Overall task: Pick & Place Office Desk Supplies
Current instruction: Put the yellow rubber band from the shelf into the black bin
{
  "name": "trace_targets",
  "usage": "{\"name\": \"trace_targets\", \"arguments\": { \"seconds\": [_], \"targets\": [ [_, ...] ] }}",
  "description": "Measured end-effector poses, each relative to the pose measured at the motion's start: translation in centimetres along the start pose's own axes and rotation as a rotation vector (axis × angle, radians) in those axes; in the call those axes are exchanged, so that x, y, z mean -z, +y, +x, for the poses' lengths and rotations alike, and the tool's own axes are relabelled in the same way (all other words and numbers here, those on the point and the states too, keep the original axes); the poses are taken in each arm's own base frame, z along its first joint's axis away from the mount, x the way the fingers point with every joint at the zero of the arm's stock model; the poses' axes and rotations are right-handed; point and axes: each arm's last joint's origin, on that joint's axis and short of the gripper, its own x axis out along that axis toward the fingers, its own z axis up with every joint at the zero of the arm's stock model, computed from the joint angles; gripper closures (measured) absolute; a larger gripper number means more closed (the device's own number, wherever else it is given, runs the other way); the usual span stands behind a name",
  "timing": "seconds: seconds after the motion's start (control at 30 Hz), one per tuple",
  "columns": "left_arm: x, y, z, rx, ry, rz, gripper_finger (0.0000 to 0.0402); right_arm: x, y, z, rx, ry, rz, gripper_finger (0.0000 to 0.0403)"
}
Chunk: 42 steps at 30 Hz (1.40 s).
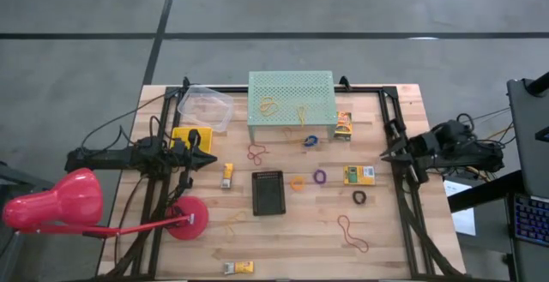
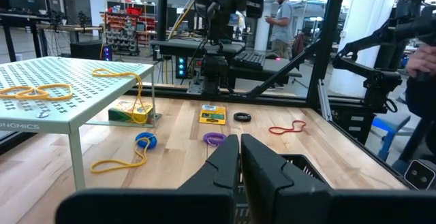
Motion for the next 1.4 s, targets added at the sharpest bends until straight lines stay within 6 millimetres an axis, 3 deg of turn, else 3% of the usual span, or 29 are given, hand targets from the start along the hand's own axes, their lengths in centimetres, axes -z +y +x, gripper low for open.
{"name": "trace_targets", "arguments": {
  "seconds": [0.43,0.93,1.4],
  "targets": [
    [0.0,0.0,0.0,0.000,0.000,0.000,0.0378,1.3,-0.4,0.3,0.101,0.046,-0.016,0.0369],
    [0.0,0.0,0.0,0.000,0.000,0.000,0.0378,1.3,-0.7,0.3,0.225,0.051,-0.052,0.0369],
    [0.0,0.0,0.0,0.000,0.000,0.000,0.0378,0.6,-0.7,0.2,0.229,-0.012,-0.038,0.0369]
  ]
}}
